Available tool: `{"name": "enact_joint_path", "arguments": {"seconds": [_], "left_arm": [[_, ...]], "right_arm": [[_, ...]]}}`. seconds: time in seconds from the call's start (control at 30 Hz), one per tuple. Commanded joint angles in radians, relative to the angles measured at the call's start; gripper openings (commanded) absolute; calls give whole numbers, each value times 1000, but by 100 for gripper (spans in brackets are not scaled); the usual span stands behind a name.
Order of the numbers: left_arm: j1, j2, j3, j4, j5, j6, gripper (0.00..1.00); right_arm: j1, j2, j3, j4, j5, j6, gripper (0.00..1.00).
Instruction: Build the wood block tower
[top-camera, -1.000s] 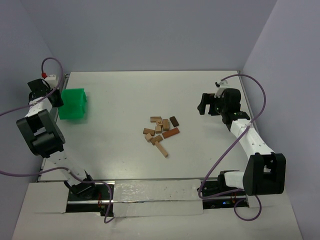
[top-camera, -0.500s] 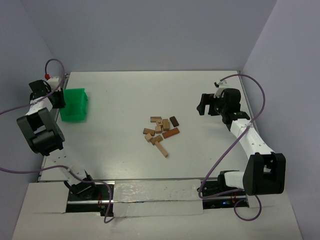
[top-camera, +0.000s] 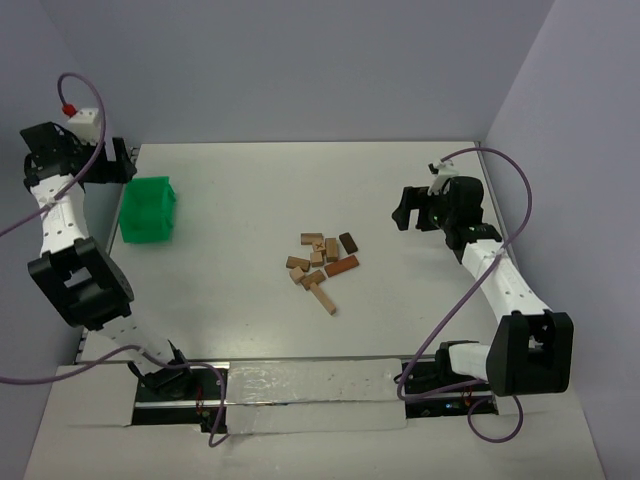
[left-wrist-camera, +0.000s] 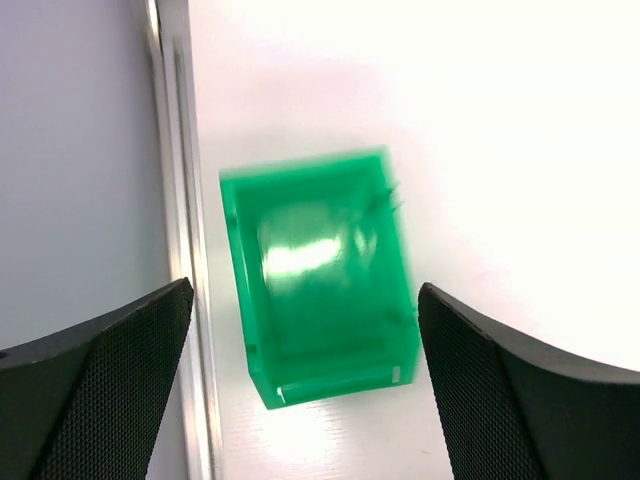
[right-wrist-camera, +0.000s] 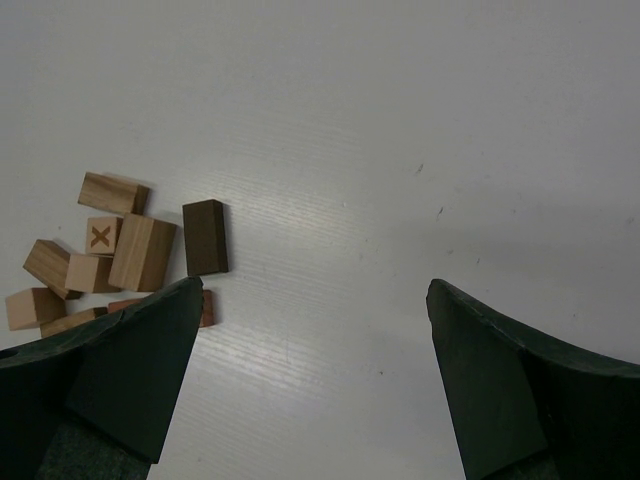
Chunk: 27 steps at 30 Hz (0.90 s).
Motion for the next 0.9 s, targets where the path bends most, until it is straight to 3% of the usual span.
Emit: {"name": "enact_joint_path", "arguments": {"seconds": [0.0, 0.1, 0.2, 0.27, 0.37, 0.53, 0.87], "left_arm": [[-82, -145, 86, -118, 150, 15, 99], [-191, -244, -12, -156, 147, 84, 97], [-457, -348, -161, -154, 47, 157, 89], [-592, -372, -257, -130, -1, 125, 80], [-814, -345, -321, -74, -60, 58, 74], [-1062, -236, -344, 9, -124, -58, 74], [-1273, 56, -208, 84, -190, -183, 70]], "right_arm": [[-2, -31, 50, 4, -17, -4, 100], [-1, -29, 50, 3, -17, -4, 100], [-1, -25, 51, 1, -18, -4, 100], [-3, -19, 53, -1, -20, -1, 100], [-3, -3, 67, -10, -18, 11, 100], [-6, 13, 74, -14, 1, 15, 100], [-146, 83, 100, -40, -86, 79, 100]]}}
